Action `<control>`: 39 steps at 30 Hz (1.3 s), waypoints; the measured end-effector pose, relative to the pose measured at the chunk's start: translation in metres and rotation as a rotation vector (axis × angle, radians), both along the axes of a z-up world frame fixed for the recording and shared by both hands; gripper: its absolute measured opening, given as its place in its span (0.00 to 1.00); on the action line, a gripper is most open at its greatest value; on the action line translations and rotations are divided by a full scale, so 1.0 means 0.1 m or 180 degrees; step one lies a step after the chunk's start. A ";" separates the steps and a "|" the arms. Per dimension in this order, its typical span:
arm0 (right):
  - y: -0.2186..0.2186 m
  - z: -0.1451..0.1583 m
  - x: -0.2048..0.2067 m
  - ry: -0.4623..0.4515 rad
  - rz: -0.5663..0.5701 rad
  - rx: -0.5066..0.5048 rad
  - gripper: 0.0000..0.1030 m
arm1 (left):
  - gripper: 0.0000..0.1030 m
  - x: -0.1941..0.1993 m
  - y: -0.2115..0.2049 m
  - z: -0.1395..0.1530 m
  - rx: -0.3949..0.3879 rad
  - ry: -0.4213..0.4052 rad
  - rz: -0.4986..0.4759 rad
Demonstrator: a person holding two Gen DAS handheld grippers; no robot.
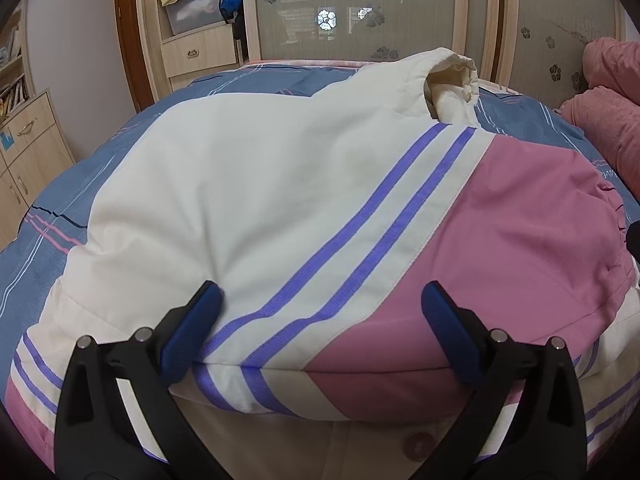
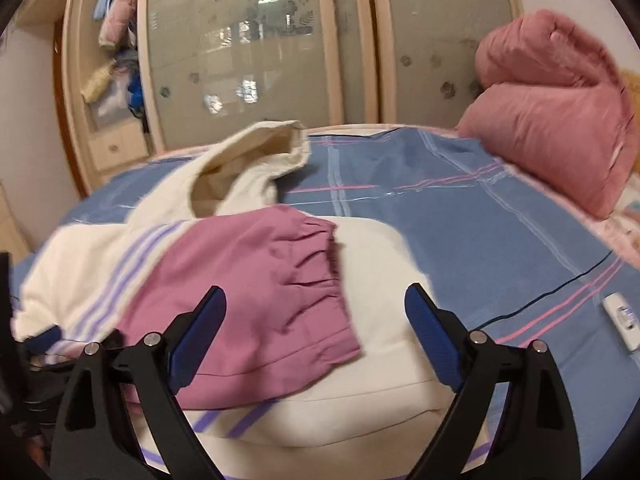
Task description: Fold large clothes
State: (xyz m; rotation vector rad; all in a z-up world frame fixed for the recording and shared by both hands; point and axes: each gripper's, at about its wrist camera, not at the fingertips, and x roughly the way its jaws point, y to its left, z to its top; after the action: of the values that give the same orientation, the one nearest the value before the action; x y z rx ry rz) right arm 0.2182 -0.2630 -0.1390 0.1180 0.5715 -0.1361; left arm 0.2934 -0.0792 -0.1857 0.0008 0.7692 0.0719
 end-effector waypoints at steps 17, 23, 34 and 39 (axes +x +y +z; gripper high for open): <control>-0.14 -0.29 0.26 0.0645 -0.0018 0.0295 0.76 | 0.98 0.02 -0.01 -0.01 0.0063 0.0026 -0.0004; -0.13 -0.08 0.08 0.0267 -0.0119 0.0194 0.76 | 0.98 0.02 -0.01 -0.01 0.0060 0.0024 -0.0002; -0.09 -0.38 0.32 0.0817 -0.0052 0.0193 0.75 | 0.98 -0.05 0.00 0.06 0.0045 -0.0108 0.0061; -0.08 -0.38 0.34 0.0825 -0.0038 0.0183 0.78 | 0.98 -0.21 0.00 0.37 -0.0024 -0.0417 0.0069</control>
State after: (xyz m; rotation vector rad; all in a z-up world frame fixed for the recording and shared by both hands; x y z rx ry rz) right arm 0.2525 -0.2706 -0.1770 0.1611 0.8337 -0.1478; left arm 0.2729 -0.0794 -0.1489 -0.0191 0.6384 0.0889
